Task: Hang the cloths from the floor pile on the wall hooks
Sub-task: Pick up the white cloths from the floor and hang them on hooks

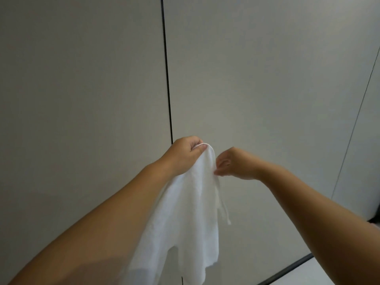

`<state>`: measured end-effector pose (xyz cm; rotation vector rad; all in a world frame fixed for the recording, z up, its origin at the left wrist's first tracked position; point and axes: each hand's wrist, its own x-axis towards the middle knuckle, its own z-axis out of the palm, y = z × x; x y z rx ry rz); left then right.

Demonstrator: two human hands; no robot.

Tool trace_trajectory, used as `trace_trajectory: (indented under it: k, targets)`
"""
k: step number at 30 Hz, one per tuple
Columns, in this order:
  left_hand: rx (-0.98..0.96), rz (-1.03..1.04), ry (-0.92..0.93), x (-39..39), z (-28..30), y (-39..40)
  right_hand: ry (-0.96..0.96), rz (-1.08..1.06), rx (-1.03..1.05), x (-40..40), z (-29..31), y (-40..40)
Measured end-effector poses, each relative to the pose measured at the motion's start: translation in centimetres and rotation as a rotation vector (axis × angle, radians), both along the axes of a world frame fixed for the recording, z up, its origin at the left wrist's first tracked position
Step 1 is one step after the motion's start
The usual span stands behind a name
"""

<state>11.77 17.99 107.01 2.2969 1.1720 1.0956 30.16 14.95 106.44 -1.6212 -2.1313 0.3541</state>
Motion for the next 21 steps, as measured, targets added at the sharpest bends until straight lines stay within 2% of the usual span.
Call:
trace_trajectory:
  k: [4,7,11,13,17,21]
  targets:
    - [-0.008,0.011,-0.090,-0.4,-0.5,-0.5,0.236,0.030,0.059,-1.3,0.0,0.1]
    - [-0.046,-0.009,-0.143,-0.5,-1.1,-0.8,0.412,0.043,0.012,-1.6,-0.5,0.3]
    - [-0.052,0.007,-0.232,-0.7,-2.0,-1.0,0.550,0.024,-0.029,-1.7,-1.0,0.1]
    - [-0.058,0.027,-0.269,-0.8,-2.7,-0.8,0.550,-0.012,0.018,-1.8,-1.0,-0.1]
    - [-0.119,0.041,-0.259,-0.9,-4.6,-0.2,0.418,-0.055,0.186,-2.0,-0.2,-0.4]
    - [-0.184,0.030,-0.159,-0.4,-7.4,-0.2,0.370,-0.058,0.303,-1.7,0.7,-0.5]
